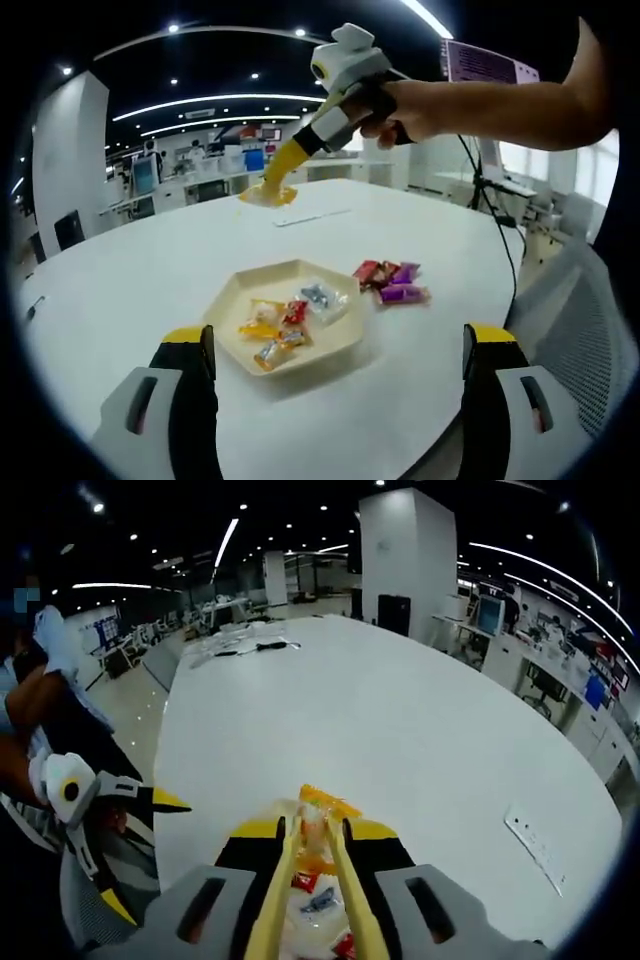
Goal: Place the target food into the container with the food tongs after gripping and lifting it, then release it inside without dropping or visibly crushing the food.
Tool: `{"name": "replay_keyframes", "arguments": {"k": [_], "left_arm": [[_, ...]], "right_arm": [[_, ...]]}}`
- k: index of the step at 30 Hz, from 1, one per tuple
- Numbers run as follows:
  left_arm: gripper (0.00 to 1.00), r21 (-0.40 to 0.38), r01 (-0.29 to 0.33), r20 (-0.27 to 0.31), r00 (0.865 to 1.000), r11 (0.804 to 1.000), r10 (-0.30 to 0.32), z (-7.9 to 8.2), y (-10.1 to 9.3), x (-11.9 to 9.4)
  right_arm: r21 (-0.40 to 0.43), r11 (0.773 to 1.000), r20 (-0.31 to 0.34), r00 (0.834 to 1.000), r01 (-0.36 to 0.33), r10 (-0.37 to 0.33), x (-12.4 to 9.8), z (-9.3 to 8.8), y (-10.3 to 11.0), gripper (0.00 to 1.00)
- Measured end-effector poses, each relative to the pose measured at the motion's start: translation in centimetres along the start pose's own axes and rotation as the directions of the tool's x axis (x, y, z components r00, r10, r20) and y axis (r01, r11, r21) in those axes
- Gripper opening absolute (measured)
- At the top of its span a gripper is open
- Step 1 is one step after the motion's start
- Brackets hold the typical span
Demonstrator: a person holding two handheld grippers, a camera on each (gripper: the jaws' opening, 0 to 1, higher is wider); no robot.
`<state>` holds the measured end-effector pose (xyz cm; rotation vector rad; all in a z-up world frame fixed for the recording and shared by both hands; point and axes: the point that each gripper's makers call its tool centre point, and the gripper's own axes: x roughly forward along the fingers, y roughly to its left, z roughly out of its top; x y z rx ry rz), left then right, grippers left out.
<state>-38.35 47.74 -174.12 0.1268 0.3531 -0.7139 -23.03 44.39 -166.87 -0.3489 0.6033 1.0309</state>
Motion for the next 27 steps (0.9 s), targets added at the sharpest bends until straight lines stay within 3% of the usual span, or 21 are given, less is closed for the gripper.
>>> {"name": "replay_keyframes", "arguments": {"k": [14,17,24,27], "left_arm": [[0.99,0.0,-0.003,0.003,1.0,1.0,0.003,0.1,0.1,0.0],[0.99,0.0,-0.003,0.004,1.0,1.0,0.003,0.1,0.1,0.0],[0.99,0.002,-0.001,0.001,1.0,1.0,0.001,-0.1,0.1,0.0],[0.99,0.001,0.001,-0.002,1.0,1.0,-0.001,0.0,0.0,0.0]], "right_arm": [[-0.016,1.0,0.028,1.0,-0.011,0.011,-0.5,0.6,0.0,0.26],[0.014,1.0,0.044,0.999,-0.019,0.018,-0.8,0.9,-0.1,0.26],[-0.022,1.0,0.084,0.996,-0.015,0.017,-1.5,1.3,-0.1,0.25],[0.025,0.999,0.062,0.997,-0.045,0.043,-1.9,0.8,0.0,0.25]]}}
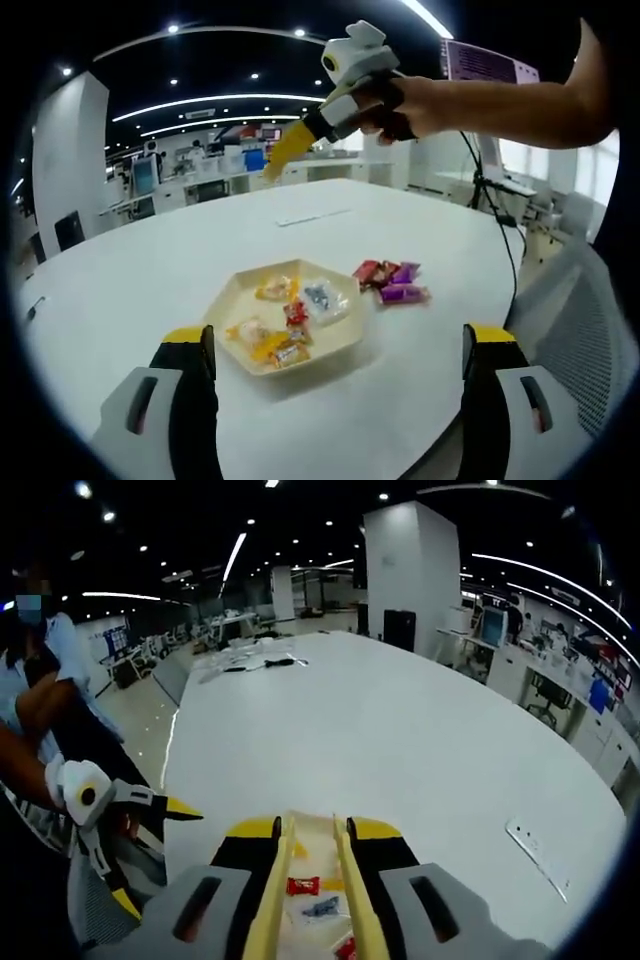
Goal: Place the target food into the container with the food tongs after gripping and lifting it, then release it inside without dropping or visibly crushing the food.
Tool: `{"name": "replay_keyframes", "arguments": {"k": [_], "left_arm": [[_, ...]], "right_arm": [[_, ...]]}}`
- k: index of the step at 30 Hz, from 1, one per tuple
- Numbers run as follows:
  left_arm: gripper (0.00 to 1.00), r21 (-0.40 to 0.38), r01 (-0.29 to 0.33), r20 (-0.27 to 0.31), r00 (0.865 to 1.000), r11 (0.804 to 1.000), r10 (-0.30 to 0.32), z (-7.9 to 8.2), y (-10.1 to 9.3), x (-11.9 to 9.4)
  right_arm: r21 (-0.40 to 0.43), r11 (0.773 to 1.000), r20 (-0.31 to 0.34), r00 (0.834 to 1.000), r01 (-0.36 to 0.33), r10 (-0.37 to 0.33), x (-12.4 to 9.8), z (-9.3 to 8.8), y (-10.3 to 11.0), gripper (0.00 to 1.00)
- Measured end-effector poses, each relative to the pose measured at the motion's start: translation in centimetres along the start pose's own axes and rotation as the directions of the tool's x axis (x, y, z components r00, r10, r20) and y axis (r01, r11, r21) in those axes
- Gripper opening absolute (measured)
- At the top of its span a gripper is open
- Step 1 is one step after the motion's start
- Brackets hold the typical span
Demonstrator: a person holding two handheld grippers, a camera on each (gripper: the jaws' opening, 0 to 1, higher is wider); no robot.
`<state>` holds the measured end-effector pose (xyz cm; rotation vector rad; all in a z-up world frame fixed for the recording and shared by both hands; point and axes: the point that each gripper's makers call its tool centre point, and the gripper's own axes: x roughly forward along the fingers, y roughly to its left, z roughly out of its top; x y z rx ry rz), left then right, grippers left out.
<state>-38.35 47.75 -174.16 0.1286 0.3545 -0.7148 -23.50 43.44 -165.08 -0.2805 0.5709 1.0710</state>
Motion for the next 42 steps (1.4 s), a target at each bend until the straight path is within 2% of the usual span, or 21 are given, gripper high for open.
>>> {"name": "replay_keyframes", "arguments": {"k": [2,5,9,12,16,25,36,38,42], "left_arm": [[0.99,0.001,0.001,0.0,1.0,1.0,-0.001,0.0,0.0,0.0],[0.99,0.001,0.002,-0.002,1.0,1.0,-0.002,0.0,-0.1,0.0],[0.99,0.001,0.005,-0.003,1.0,1.0,-0.005,-0.1,-0.1,0.1],[0.99,0.001,0.006,-0.005,1.0,1.0,-0.006,-0.1,-0.1,0.1],[0.99,0.002,0.007,-0.008,1.0,1.0,-0.007,-0.2,-0.2,0.1],[0.99,0.006,0.015,-0.018,1.0,1.0,-0.015,-0.3,-0.4,0.1],[0.99,0.006,0.017,-0.018,1.0,1.0,-0.017,-0.3,-0.5,0.1],[0.99,0.003,0.017,-0.016,1.0,1.0,-0.017,-0.3,-0.4,0.1],[0.99,0.003,0.014,-0.014,1.0,1.0,-0.014,-0.3,-0.4,0.1]], "right_arm": [[-0.029,0.999,-0.002,1.0,0.021,-0.021,-0.3,-0.3,-0.5,0.26],[-0.005,1.0,0.002,1.0,0.01,-0.01,-0.9,-0.6,-0.5,0.26],[-0.026,0.999,0.024,0.999,0.029,-0.028,-1.9,-0.6,-0.9,0.26],[-0.057,0.996,0.054,0.996,0.071,-0.068,-3.0,-0.4,-1.6,0.26],[-0.049,0.996,0.071,0.995,0.077,-0.073,-4.2,-0.7,-1.9,0.26],[-0.051,0.993,0.099,0.99,0.11,-0.104,-7.2,-2.3,-2.2,0.26],[-0.057,0.992,0.12,0.987,0.114,-0.107,-9.8,-4.6,-1.0,0.27],[-0.064,0.992,0.14,0.985,0.113,-0.103,-10.3,-4.9,-0.6,0.27],[-0.076,0.988,0.148,0.981,0.134,-0.122,-11.3,-6.0,0.1,0.27]]}}
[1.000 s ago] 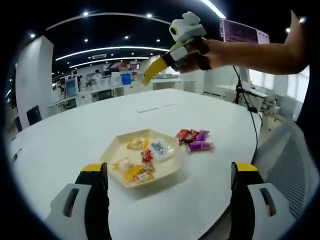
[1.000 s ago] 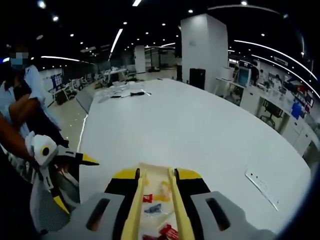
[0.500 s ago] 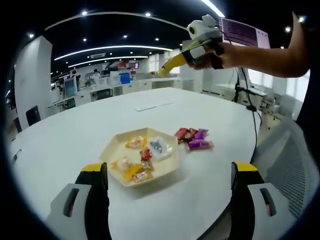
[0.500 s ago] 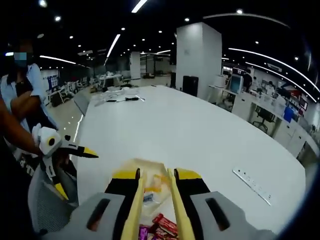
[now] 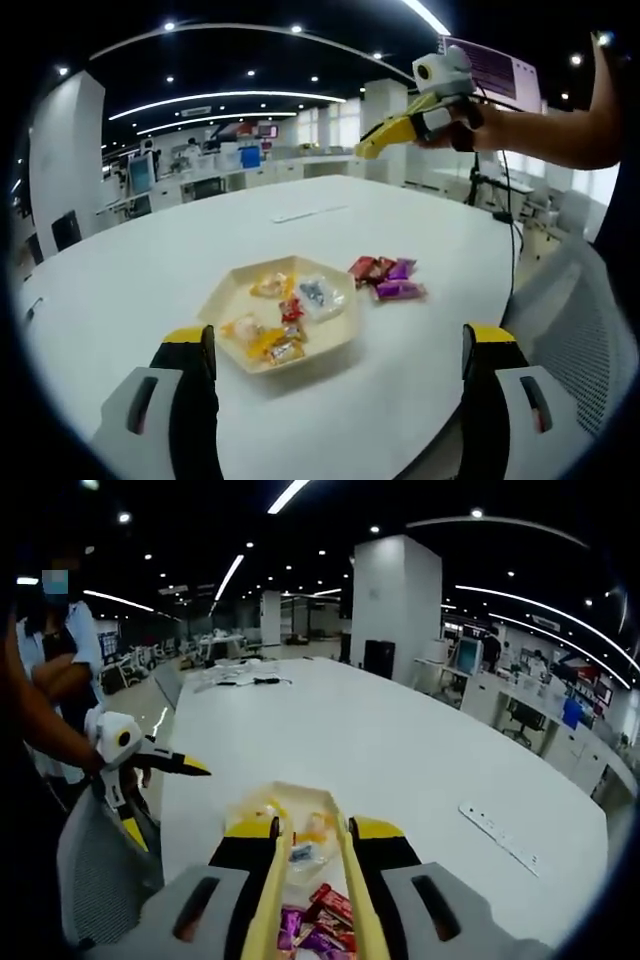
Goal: Place the target food into the container with the food tongs after gripping and lifting it, then release it inside without dropping or visibly crushing the food.
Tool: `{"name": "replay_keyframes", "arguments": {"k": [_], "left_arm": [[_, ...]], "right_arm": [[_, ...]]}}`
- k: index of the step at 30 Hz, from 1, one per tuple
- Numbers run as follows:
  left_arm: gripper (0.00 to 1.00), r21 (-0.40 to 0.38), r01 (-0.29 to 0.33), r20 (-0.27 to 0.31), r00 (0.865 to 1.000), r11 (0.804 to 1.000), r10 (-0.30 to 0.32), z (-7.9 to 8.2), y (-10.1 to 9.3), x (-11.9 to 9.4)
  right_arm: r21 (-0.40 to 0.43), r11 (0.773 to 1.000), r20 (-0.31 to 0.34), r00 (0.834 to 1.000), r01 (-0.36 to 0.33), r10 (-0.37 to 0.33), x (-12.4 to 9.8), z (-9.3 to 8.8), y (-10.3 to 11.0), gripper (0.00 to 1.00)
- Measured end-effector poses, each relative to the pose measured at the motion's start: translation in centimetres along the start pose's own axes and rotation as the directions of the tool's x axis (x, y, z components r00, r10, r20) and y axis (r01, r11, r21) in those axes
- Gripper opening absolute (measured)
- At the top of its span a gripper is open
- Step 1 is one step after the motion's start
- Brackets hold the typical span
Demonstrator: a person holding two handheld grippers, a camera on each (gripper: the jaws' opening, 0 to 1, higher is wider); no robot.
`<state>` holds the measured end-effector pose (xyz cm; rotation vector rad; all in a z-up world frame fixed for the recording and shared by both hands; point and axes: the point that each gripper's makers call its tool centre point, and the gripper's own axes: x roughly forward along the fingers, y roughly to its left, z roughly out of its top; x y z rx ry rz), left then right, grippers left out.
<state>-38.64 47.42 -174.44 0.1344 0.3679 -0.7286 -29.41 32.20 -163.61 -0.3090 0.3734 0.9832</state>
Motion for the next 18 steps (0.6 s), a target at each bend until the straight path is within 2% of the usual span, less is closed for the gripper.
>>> {"name": "replay_keyframes", "arguments": {"k": [7,12,18], "left_arm": [[0.99,-0.001,-0.002,-0.001,1.0,1.0,0.002,0.0,0.0,0.0],[0.99,-0.002,-0.006,0.002,1.0,1.0,0.006,0.0,0.1,-0.1],[0.99,-0.003,-0.004,0.0,1.0,1.0,0.004,0.0,0.1,0.0]], "right_arm": [[0.002,1.0,0.035,0.999,0.026,-0.026,-2.1,-1.5,0.7,0.27],[0.01,0.999,0.018,0.999,0.036,-0.036,-3.2,-3.5,1.3,0.27],[0.014,0.999,0.027,0.999,0.044,-0.045,-4.4,-4.0,2.0,0.27]]}}
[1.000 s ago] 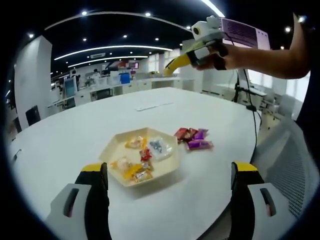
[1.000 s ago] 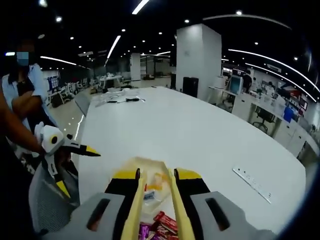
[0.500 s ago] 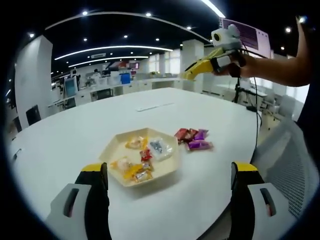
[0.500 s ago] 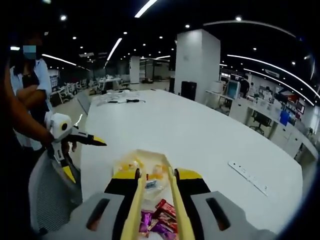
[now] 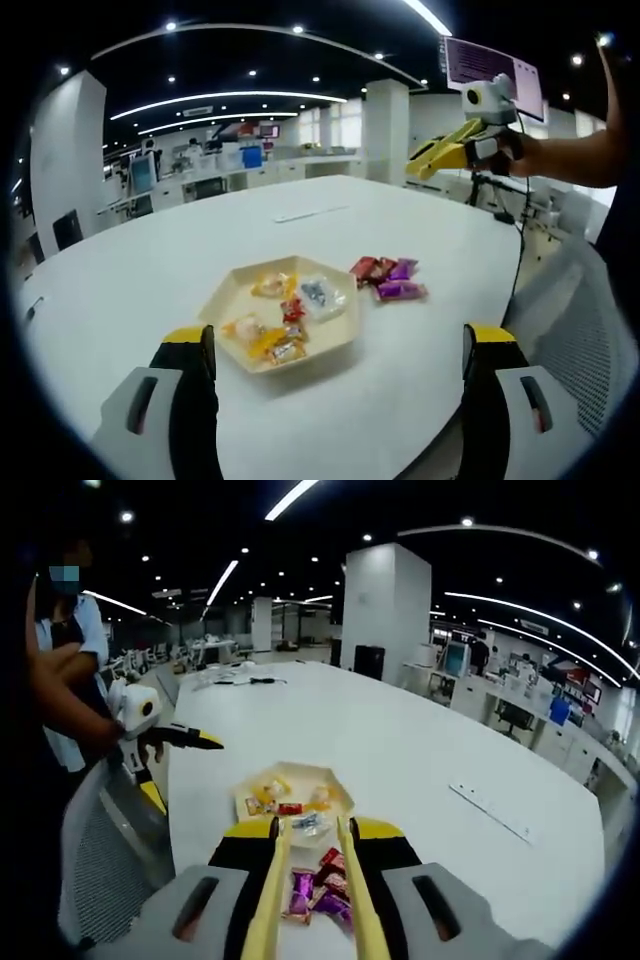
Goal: Place the target food into the container with the food tongs after gripping and lifting it, then release it inside without dropping or visibly crushing the food.
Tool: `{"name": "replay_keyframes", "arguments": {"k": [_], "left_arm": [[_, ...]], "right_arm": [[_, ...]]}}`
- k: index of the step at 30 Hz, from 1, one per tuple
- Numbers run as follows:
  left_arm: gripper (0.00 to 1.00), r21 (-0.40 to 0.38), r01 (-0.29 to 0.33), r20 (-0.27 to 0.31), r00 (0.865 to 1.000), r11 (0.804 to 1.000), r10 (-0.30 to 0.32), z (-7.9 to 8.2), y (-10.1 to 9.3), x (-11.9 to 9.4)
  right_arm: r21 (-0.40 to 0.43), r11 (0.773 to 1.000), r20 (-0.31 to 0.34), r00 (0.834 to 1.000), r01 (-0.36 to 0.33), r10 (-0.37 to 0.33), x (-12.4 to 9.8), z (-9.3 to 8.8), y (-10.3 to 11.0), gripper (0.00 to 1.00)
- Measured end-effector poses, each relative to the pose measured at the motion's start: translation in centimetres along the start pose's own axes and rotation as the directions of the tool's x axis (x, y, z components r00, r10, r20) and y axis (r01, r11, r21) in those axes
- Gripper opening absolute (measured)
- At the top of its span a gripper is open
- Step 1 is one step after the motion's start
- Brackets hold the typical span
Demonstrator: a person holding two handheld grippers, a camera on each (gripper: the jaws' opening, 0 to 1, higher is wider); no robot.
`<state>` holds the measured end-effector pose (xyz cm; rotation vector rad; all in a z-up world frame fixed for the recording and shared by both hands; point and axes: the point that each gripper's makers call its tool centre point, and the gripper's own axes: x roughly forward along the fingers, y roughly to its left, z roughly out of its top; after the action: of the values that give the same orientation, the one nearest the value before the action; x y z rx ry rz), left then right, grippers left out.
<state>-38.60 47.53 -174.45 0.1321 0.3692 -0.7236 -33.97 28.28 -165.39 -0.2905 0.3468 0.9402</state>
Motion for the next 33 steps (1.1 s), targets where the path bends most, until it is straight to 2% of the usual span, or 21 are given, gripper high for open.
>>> {"name": "replay_keyframes", "arguments": {"k": [4,16,33], "left_arm": [[0.99,0.001,0.001,-0.002,1.0,1.0,-0.001,0.0,0.0,0.0],[0.99,-0.009,-0.003,0.012,1.0,1.0,0.003,0.2,0.1,-0.1],[0.99,-0.005,0.001,0.003,1.0,1.0,-0.001,0.1,0.0,0.0]], "right_arm": [[-0.01,1.0,0.003,1.0,0.009,-0.009,-0.3,0.0,0.1,0.27],[-0.016,1.0,-0.016,1.0,0.021,-0.021,0.6,-2.0,0.3,0.27],[0.023,1.0,-0.101,0.995,-0.018,0.02,4.1,-8.1,1.4,0.27]]}}
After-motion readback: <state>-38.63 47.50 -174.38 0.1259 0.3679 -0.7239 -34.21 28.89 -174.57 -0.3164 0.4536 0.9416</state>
